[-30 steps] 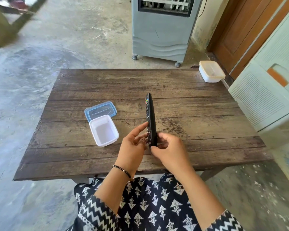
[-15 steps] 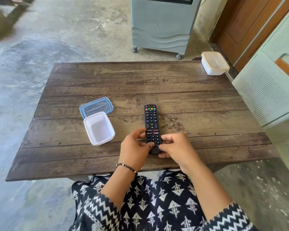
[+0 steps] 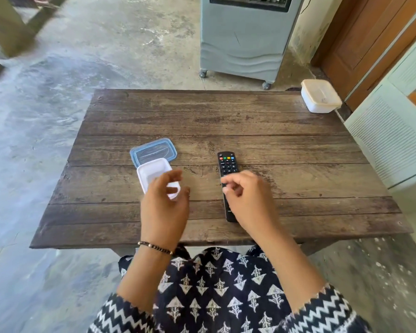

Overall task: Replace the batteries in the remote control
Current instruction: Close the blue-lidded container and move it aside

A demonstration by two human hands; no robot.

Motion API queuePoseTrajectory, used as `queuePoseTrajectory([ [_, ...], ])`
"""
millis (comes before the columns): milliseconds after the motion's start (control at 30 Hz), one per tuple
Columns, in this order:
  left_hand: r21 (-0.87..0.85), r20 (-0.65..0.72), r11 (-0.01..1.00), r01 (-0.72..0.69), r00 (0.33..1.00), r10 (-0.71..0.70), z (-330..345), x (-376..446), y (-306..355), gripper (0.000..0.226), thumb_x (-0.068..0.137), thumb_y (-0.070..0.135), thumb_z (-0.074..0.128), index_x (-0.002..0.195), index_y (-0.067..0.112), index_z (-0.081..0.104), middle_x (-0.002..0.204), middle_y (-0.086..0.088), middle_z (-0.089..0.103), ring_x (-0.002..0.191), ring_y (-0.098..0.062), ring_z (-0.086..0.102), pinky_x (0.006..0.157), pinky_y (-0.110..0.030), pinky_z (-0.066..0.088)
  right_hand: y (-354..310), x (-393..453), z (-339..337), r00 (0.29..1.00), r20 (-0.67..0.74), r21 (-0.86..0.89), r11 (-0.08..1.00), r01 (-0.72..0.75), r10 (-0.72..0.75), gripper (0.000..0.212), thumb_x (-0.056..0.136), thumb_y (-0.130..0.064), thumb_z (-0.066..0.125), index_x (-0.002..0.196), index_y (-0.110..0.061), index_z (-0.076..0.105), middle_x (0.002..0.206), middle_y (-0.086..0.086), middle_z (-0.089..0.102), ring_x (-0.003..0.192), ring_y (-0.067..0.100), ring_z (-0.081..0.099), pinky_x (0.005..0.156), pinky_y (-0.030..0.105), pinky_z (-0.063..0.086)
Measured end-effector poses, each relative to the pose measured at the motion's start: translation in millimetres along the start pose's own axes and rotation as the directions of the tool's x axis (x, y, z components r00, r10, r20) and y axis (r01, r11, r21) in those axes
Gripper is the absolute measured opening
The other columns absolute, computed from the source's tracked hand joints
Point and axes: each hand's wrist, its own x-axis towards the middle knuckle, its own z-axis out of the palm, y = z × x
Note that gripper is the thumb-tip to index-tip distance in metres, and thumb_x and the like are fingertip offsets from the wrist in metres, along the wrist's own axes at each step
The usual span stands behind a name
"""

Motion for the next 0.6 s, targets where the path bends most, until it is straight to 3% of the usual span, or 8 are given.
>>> queuePoseTrajectory([
  [100,0.143,-0.146,0.989,0.041,0.989,-0.02,-21.8,16.1,-20.1,0.039,0.08,0.017,0.062,0.119,0.02,0.055,0.119,-0.004,0.052,0.1,-0.024,0.058,0.088,-0.039,0.048,-22.3,38.3,23.4,0.983,0.108,0.024,0.989,0.145,-0.147,0.022,0.083,-0.004,0.061,0.102,-0.009,0.069,0.1,0.006,0.069,0.089,0.017,0.062,0.084,0.032,0.051],
  [233,0.149,-0.094,0.97,0.194,0.979,-0.181,-34.3,33.2,-40.0,0.045,0.079,0.023,0.064,0.122,0.016,0.051,0.12,-0.007,0.054,0.104,-0.027,0.057,0.091,-0.035,0.044,-33.9,99.2,60.7,0.944,0.263,-0.086,0.97,0.228,-0.199,0.03,0.083,-0.002,0.061,0.112,-0.008,0.065,0.117,0.011,0.065,0.108,0.026,0.058,0.096,0.037,0.045],
  [400,0.102,-0.046,0.958,0.268,0.963,-0.264,-35.5,38.9,-50.5,0.045,0.08,0.025,0.064,0.121,0.016,0.05,0.115,-0.002,0.06,0.105,-0.023,0.059,0.084,-0.032,0.043,-32.5,119.6,95.6,0.91,0.33,-0.232,0.913,0.334,-0.25,0.029,0.084,-0.003,0.061,0.111,-0.014,0.066,0.11,0.006,0.059,0.107,0.024,0.049,0.087,0.033,0.04],
  [600,0.02,-0.023,0.95,0.31,0.951,-0.31,-34.5,39.0,-51.5,0.044,0.082,0.021,0.063,0.124,0.014,0.049,0.102,0.001,0.06,0.096,-0.023,0.063,0.083,-0.032,0.048,-29.2,116.7,107.4,0.911,0.231,-0.319,0.858,0.402,-0.341,0.009,0.083,-0.002,0.058,0.08,-0.01,0.063,0.092,0.007,0.059,0.092,0.024,0.049,0.066,0.031,0.039],
])
